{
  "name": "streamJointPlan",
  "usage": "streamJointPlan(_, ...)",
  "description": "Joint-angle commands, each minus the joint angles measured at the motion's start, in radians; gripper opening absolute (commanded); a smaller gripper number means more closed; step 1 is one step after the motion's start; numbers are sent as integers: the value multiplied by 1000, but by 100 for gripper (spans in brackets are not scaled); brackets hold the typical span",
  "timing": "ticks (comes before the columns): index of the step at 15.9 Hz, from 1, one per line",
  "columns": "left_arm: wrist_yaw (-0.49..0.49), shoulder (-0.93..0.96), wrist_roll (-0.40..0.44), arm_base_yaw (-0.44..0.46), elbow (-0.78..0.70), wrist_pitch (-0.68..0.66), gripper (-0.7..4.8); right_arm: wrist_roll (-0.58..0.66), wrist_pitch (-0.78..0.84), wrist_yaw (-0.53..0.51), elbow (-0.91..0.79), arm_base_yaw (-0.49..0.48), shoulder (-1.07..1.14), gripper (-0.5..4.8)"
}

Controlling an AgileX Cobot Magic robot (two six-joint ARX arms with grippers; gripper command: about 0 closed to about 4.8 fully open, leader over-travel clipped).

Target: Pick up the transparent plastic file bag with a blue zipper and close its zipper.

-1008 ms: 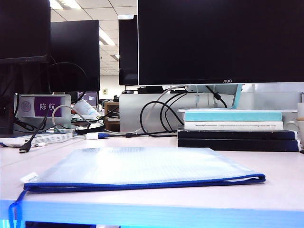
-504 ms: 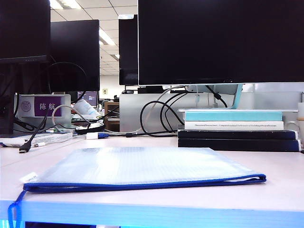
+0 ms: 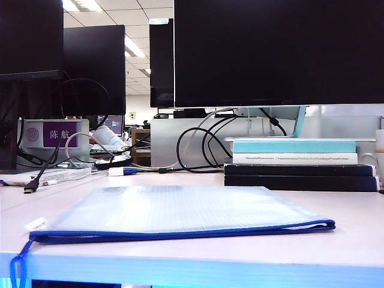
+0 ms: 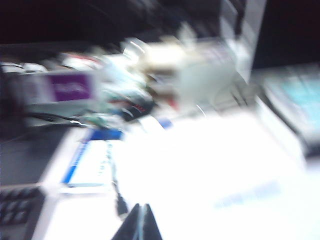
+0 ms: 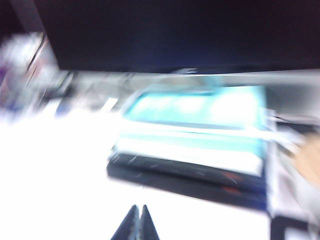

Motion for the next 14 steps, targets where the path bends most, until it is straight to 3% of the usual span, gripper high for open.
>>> streamJointPlan(1, 116, 28, 223, -5, 47, -110, -6, -195, -198, -93, 214, 42, 212, -1)
streamJointPlan(2, 111, 29, 263, -23, 48, -132, -6, -280, -282, -148, 296, 82, 296, -1)
streamJointPlan(4, 12, 36, 327, -97, 48, -196, -6, -400, -393, -179, 393, 185, 412, -1)
streamJointPlan(5, -139, 36, 327, -154, 48, -225, -6, -474, -435, -163, 422, 246, 458, -1)
streamJointPlan(7, -350, 45, 322, -240, 48, -266, -6, -516, -441, -133, 443, 341, 510, 3)
streamJointPlan(8, -389, 50, 320, -275, 48, -286, -6, -521, -435, -131, 448, 381, 533, 24)
streamJointPlan(10, -405, 75, 269, -372, 48, -306, -5, -536, -422, -117, 461, 517, 615, 123)
streamJointPlan(12, -406, 87, 266, -431, 48, -307, 6, -557, -420, -114, 479, 587, 681, 123)
streamJointPlan(13, -403, 100, 237, -458, 48, -315, 122, -569, -423, -50, 505, 645, 756, 123)
streamJointPlan(14, -376, 101, 240, -458, 48, -349, 279, -618, -454, -27, 564, 704, 883, 212)
